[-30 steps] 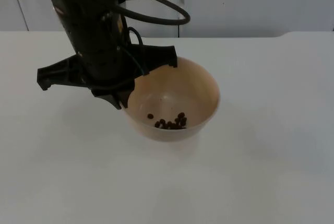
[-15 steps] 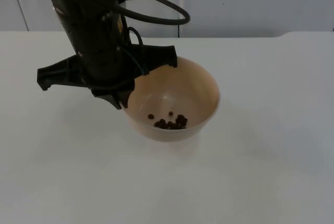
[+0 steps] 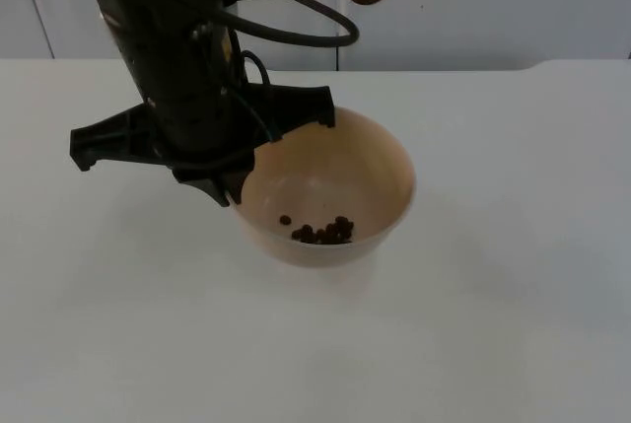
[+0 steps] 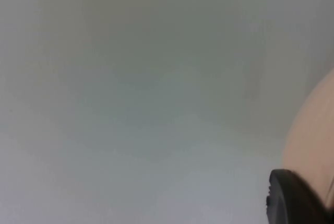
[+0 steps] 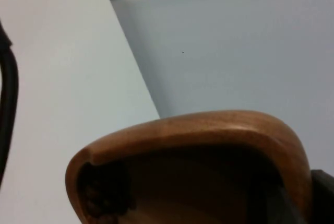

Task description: Pick up the bowl with the left hand and pour the coffee beans from the cup into the bowl with the right hand.

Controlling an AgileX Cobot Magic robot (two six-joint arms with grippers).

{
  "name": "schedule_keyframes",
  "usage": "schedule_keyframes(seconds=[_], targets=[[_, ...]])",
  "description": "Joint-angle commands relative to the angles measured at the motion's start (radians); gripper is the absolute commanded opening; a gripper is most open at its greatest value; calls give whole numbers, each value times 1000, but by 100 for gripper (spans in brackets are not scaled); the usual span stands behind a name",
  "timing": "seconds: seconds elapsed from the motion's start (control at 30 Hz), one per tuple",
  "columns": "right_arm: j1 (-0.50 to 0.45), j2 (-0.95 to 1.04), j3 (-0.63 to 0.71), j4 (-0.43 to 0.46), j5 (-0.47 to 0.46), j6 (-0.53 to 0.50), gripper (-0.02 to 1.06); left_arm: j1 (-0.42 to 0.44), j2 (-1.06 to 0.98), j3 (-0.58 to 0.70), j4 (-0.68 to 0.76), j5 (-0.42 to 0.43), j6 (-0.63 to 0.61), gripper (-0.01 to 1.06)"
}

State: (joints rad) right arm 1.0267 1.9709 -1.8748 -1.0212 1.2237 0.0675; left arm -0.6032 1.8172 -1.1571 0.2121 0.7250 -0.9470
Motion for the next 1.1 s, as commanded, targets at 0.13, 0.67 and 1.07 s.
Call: schedule_keyframes(seconds=[0.13, 0.67, 1.07], targets=[[-39, -10, -2, 75, -3, -7, 0, -1, -3, -4, 5, 2, -9, 0], [-210, -48, -7, 485, -4, -89, 0, -1, -3, -4, 5, 11, -9, 0], [-401, -84, -7, 857, -21, -188, 0, -1, -3, -4, 9, 23, -9, 0]])
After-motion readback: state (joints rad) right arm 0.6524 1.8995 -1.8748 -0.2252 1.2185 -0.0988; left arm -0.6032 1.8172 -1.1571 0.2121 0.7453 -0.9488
